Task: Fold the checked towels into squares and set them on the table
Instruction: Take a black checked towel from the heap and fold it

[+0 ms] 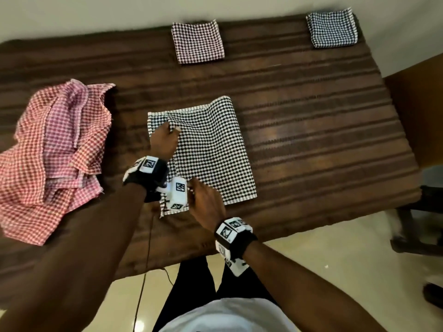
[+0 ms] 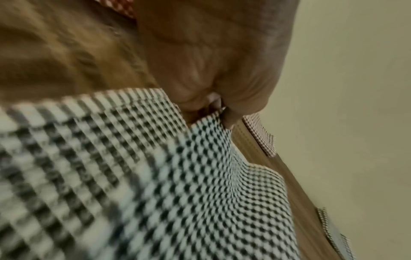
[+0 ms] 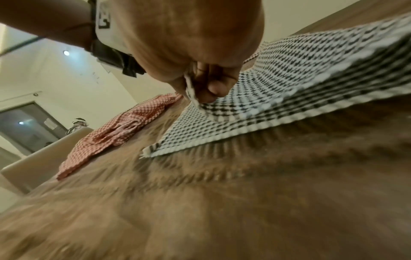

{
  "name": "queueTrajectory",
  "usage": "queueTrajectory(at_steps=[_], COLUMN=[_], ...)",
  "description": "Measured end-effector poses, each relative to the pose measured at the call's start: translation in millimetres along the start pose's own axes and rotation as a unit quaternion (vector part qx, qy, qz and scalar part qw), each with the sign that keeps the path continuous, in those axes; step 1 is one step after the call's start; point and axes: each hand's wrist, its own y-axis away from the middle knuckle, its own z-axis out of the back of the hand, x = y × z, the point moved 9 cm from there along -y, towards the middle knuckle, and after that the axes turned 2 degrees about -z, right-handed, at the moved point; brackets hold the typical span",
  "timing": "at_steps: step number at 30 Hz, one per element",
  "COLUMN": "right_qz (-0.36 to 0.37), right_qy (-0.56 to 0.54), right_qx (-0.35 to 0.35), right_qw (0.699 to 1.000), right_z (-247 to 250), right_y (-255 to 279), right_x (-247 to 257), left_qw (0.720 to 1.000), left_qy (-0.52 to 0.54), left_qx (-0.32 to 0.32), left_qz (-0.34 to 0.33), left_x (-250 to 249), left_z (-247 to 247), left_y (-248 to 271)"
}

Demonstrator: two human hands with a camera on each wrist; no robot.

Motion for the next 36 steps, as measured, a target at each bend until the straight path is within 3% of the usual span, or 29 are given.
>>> queueTrajectory(at_steps=[7,19,22,26,28,30,32,34,36], right_qz=[-0.045,-0.141,-0.134,-0.1,-0.084,-0.067,-0.04,-0.019,-0.009], right_qy=[-0.018,-0.027,-0.031,-0.045,-0.009,0.035,0.098,0.152,0.185], right_qx=[0.006,0.027,0.032,0.06,-0.012,-0.103,-0.149,-0.122,-0.034], right_qw=[0.999,0.989,0.99,0.992,0.996,0.992,0.983,0.981,0.982], right_z=[-40,-80,-83,-74,-49,-18,3,6,-7], right_y=[-10,-12,-13,-13,-24,-43,-72,-107,-139], right_x=[28,30,32,34,26,16,8,0,-8], left_qw=[0.999,0.997,0.996,0.992,0.987,0.983,0.974,0.967,0.965], left_qy=[-0.02,0.011,-0.039,0.025,0.038,-0.035,-0.099,-0.139,-0.17], left_qx=[-0.022,-0.069,-0.069,-0.122,-0.146,-0.158,-0.155,-0.124,-0.09], left_qz=[-0.019,-0.025,-0.033,-0.032,-0.048,-0.085,-0.135,-0.176,-0.178], left_x=[41,53,52,65,66,54,36,22,20], left_z=[45,55,60,69,67,57,40,14,-8], left_y=[-18,-29,-30,-22,-12,1,13,17,15])
